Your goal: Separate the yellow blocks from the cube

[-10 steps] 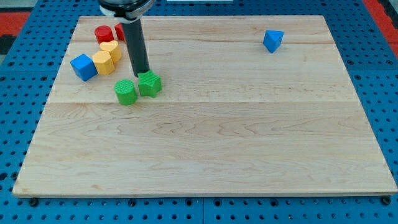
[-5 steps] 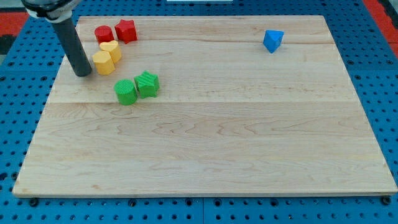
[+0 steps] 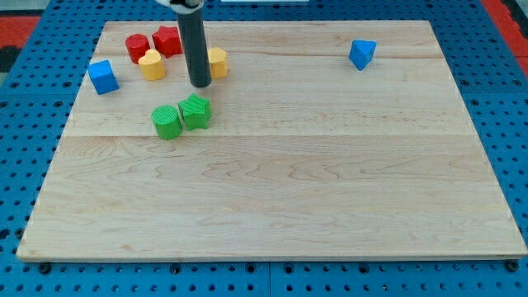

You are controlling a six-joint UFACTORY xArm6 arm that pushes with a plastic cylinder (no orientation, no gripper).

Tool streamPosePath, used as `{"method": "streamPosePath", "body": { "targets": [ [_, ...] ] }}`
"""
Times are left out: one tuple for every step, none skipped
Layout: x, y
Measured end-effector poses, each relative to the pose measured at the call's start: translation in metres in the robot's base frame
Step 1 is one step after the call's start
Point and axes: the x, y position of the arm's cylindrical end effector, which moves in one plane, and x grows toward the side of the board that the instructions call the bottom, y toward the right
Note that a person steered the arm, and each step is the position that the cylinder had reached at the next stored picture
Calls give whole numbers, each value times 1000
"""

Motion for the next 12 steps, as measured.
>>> {"method": "streamPosePath", "body": {
  "targets": [
    [10,-54],
    [4,-83],
    [-11,-81],
    [-15,-85],
    [-38,-107],
    [-52,-118],
    [-74,-111],
    [-72,-28],
    [-71,-15],
    [-55,-31],
    [-57,-35],
    [-71,-58]
  ]
}}
